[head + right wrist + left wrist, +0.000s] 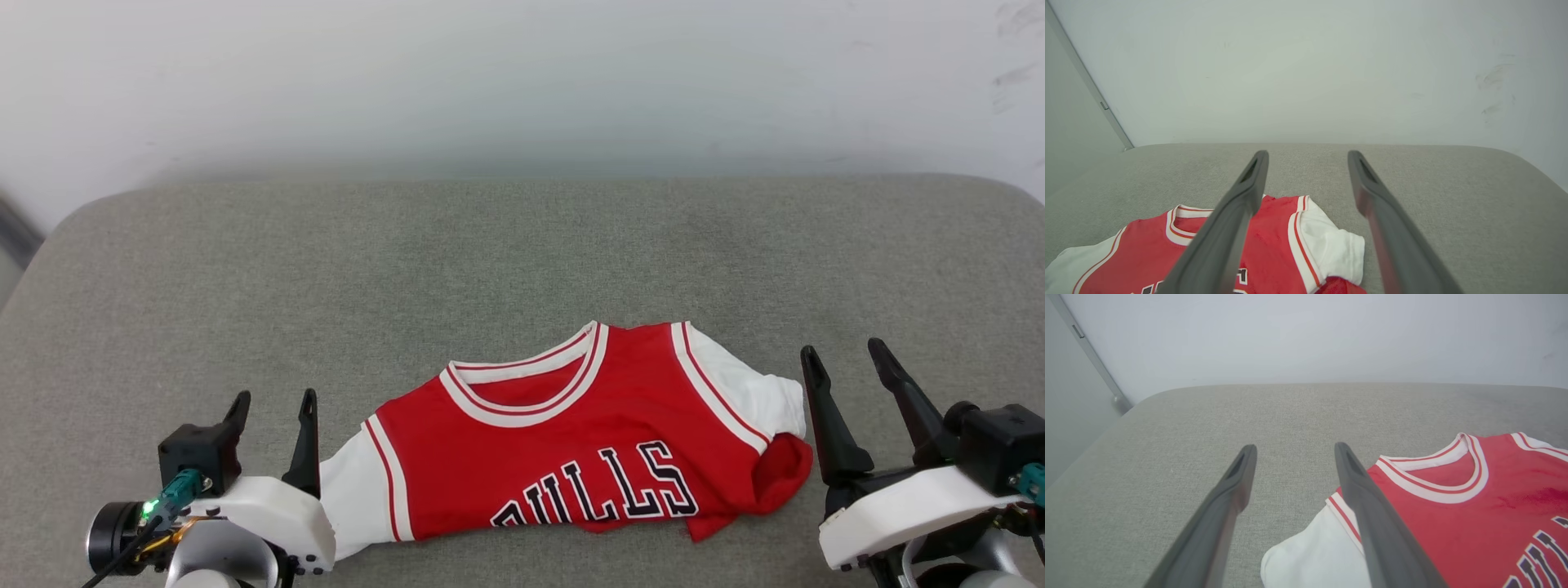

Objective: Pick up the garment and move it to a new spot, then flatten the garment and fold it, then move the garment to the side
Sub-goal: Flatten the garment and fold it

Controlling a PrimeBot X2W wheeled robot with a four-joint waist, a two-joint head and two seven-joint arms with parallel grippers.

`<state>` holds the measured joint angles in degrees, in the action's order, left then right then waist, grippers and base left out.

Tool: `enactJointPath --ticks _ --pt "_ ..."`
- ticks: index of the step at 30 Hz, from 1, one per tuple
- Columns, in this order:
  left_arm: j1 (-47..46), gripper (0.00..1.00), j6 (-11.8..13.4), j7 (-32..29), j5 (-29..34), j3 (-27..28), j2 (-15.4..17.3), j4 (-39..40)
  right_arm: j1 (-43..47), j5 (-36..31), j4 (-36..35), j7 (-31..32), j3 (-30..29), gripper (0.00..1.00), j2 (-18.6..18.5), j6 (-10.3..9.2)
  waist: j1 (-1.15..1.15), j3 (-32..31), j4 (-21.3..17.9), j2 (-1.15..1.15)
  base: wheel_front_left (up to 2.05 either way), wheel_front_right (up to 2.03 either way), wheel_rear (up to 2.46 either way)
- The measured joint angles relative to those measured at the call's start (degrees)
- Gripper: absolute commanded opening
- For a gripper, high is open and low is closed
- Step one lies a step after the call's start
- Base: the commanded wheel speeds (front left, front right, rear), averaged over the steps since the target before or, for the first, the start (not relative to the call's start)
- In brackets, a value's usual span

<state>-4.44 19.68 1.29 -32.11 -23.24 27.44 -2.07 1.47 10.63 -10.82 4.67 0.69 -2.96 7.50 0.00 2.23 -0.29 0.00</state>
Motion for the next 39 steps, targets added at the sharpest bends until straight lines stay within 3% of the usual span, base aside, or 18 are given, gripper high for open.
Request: enactJointPath --ticks 5,11,14,19,23,28,39 --pt "-1.5 1.0 0.2 4.5 2.8 -0.5 -0.7 2.5 0.8 0.4 0.7 1.5 -1.0 1.0 0.0 0.0 0.0 -1.0 -0.4 0.0 0.0 0.0 0.0" --pt "-1.7 1.0 2.0 5.8 4.2 -0.8 -1.1 5.8 0.5 1.6 4.7 5.9 -4.1 1.0 0.0 0.0 0.0 -0.3 0.1 0.0 0.0 0.0 0.0" --pt "-1.8 1.0 2.3 5.7 4.7 -1.1 -1.3 7.2 -2.3 2.4 9.3 10.5 -6.8 1.0 -0.6 0.0 0.0 0.6 0.6 0.0 0.0 0.0 0.0" --pt "-3.3 1.0 2.2 6.1 4.9 -1.7 -1.8 8.2 -10.0 5.9 17.6 22.0 -7.7 1.0 -5.3 0.0 0.0 3.0 1.8 0.0 0.0 0.0 0.0" --pt "-4.6 1.0 1.7 6.8 5.0 -2.0 -2.7 8.1 -16.9 8.1 22.2 32.1 -5.3 1.0 -8.8 0.0 0.0 5.4 3.2 0.0 0.0 0.0 0.0" --pt "-6.6 1.0 0.6 8.0 4.7 -2.5 -3.7 7.0 -24.2 9.1 26.5 40.2 -1.5 1.0 -11.0 0.0 0.0 8.4 5.1 0.0 0.0 0.0 0.0" --pt "-9.0 1.0 -0.6 9.4 4.1 -3.0 -5.3 4.0 -32.9 10.1 38.4 47.2 5.4 1.0 -14.0 0.01 0.0 13.2 8.2 0.0 0.0 0.0 0.0"
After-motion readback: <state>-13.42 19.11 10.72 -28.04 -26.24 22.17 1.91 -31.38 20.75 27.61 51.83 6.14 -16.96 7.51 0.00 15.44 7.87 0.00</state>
